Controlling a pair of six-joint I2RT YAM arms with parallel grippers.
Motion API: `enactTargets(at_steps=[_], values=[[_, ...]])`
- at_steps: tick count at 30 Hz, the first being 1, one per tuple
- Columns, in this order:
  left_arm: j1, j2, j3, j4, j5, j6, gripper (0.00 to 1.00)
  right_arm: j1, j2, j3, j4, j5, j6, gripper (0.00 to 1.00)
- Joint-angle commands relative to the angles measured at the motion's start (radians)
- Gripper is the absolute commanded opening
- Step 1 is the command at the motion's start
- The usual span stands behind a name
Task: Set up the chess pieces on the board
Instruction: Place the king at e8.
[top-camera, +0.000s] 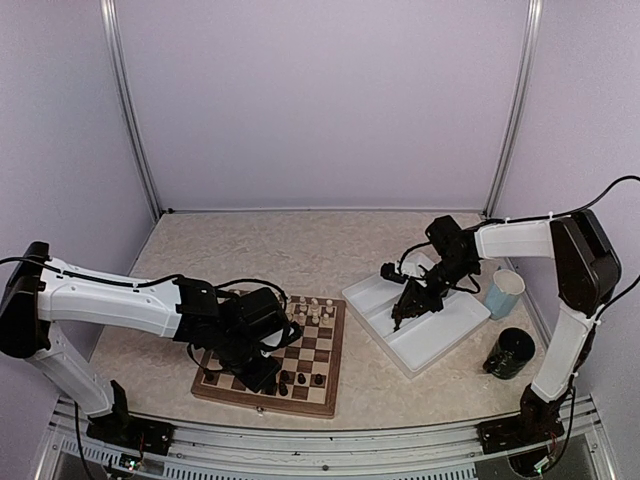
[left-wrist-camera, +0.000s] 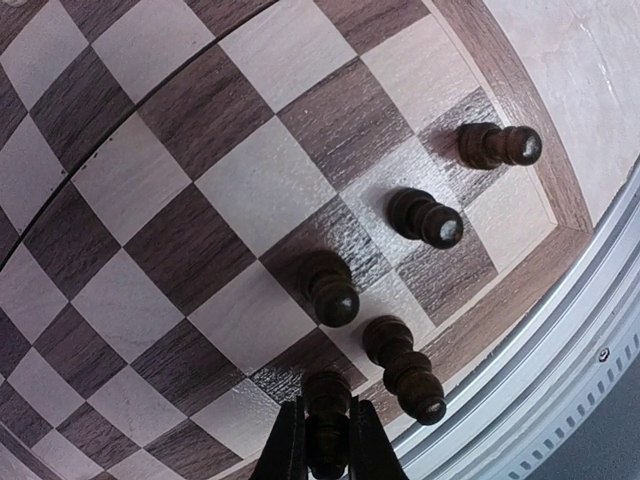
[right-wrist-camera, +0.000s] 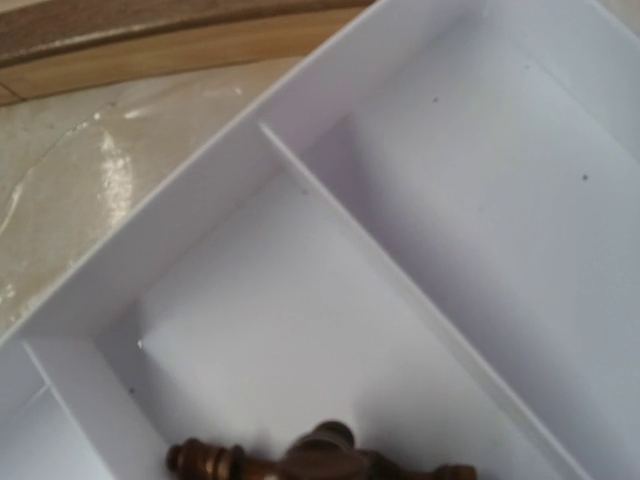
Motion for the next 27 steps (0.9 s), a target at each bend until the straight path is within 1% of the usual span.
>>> enactTargets(at_steps=[1, 10, 16, 20, 23, 27], values=[[-0.007, 0.013, -0.014, 0.013, -0.023, 0.012, 0.04, -0.007, 0.013, 0.014, -0.024, -0.022, -0.007, 0.04], [-0.008, 0.008, -0.010, 0.001, -0.035, 0.006, 0.05, -0.007, 0.016, 0.015, -0.027, -0.024, -0.007, 0.04], [-0.013, 0.006, -0.010, -0.005, -0.035, 0.001, 0.08, -0.007, 0.018, 0.017, -0.030, -0.024, -0.007, 0.04], [-0.014, 0.007, -0.008, -0.016, -0.035, -0.005, 0.05, -0.007, 0.019, 0.017, -0.031, -0.024, -0.007, 0.04], [-0.012, -0.015, -0.010, -0.043, -0.088, -0.033, 0.04, -0.007, 0.018, 0.017, -0.032, -0.026, -0.007, 0.04], [-0.003, -0.043, -0.028, -0.057, -0.097, -0.068, 0.04, -0.007, 0.020, 0.018, -0.032, -0.027, -0.008, 0.04]])
